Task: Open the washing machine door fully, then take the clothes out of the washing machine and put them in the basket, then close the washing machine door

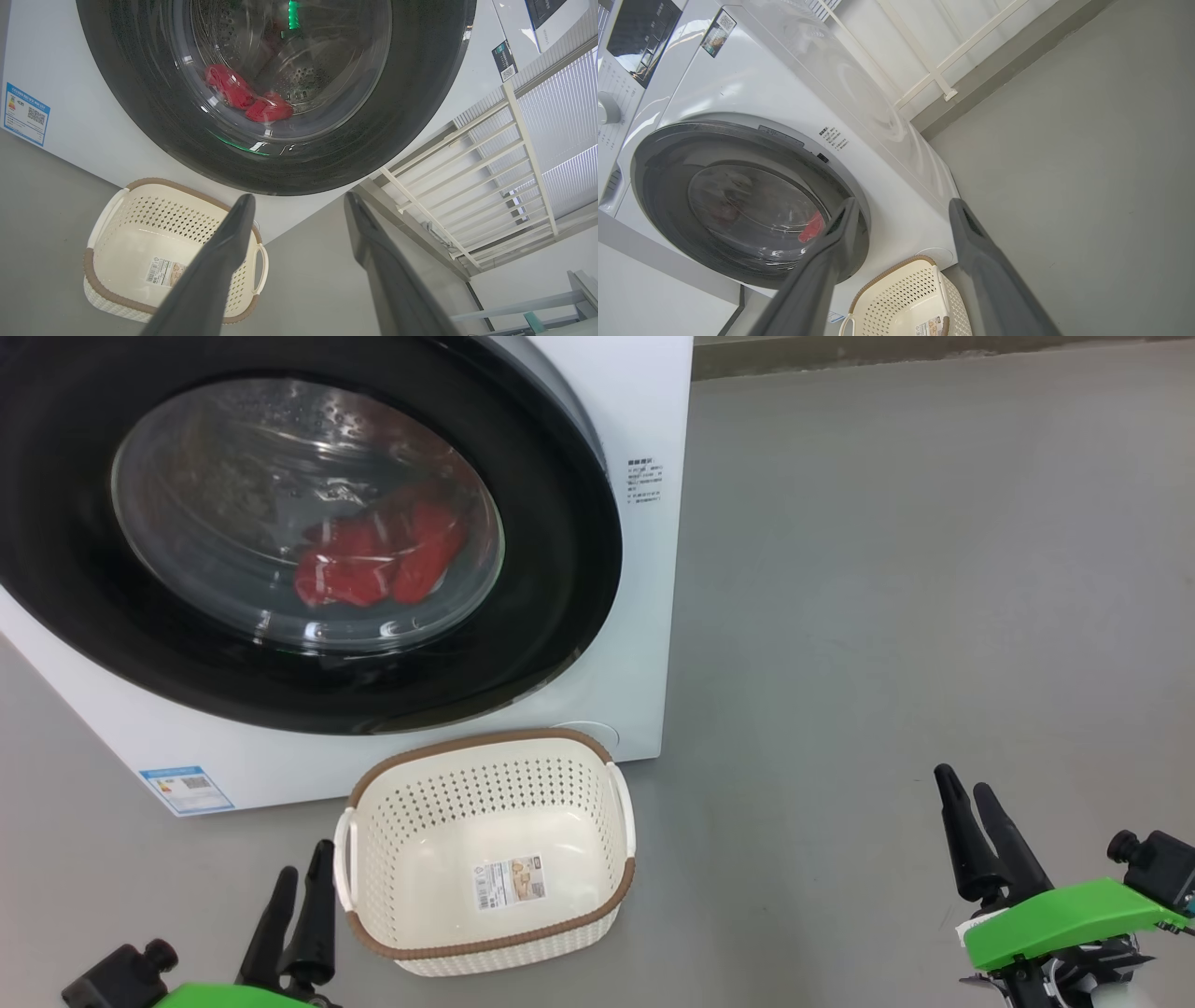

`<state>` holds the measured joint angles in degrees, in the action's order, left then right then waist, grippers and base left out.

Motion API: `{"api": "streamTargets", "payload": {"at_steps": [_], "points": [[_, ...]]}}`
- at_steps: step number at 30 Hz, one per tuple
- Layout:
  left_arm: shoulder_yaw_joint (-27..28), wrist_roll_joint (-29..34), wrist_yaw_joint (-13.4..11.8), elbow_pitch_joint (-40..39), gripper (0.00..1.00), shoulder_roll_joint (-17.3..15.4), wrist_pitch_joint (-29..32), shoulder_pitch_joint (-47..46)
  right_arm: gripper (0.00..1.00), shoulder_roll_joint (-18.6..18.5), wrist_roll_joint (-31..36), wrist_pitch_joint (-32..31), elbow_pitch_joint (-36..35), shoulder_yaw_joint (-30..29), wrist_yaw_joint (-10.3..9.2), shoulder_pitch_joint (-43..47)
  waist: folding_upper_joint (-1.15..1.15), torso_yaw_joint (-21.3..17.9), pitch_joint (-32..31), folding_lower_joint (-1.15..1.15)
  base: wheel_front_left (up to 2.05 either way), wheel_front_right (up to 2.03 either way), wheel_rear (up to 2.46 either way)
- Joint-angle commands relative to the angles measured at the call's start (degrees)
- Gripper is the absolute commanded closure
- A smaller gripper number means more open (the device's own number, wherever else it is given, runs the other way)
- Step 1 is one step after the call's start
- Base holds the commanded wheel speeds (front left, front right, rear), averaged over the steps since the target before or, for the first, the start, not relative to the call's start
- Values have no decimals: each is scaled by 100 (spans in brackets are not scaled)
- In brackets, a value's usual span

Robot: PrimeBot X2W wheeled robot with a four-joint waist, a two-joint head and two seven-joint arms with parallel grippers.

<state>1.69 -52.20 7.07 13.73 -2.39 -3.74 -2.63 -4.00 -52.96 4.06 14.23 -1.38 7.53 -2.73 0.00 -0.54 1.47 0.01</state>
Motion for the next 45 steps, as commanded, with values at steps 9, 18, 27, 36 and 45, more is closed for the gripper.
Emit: {"api": "streamTargets", "payload": {"at_steps": [9, 18, 27, 36, 45], "points": [[62, 642, 24, -216, 0, -48, -218, -360, 0, -201, 582, 187, -272, 190, -2, -323, 0, 9, 18, -1, 0, 0, 0], [101, 1178, 27, -165, 0, -38, -387, -398, 0, -270, 1193, 356, -337, 374, -3, -359, 0, -13, 9, -1, 0, 0, 0], [158, 1793, 30, -238, 0, -40, -538, -420, 0, -270, 1753, 507, -395, 432, -3, -363, 0, -37, -34, -1, 0, 0, 0], [190, 2390, 33, -303, 0, -39, -690, -437, 0, -295, 2333, 659, -437, 480, -3, -339, 0, -31, -89, -1, 0, 0, 0], [152, 2906, 36, -329, 0, -41, -825, -443, 0, -363, 2858, 793, -502, 554, -4, -355, 0, -36, -114, -1, 0, 0, 0]]}}
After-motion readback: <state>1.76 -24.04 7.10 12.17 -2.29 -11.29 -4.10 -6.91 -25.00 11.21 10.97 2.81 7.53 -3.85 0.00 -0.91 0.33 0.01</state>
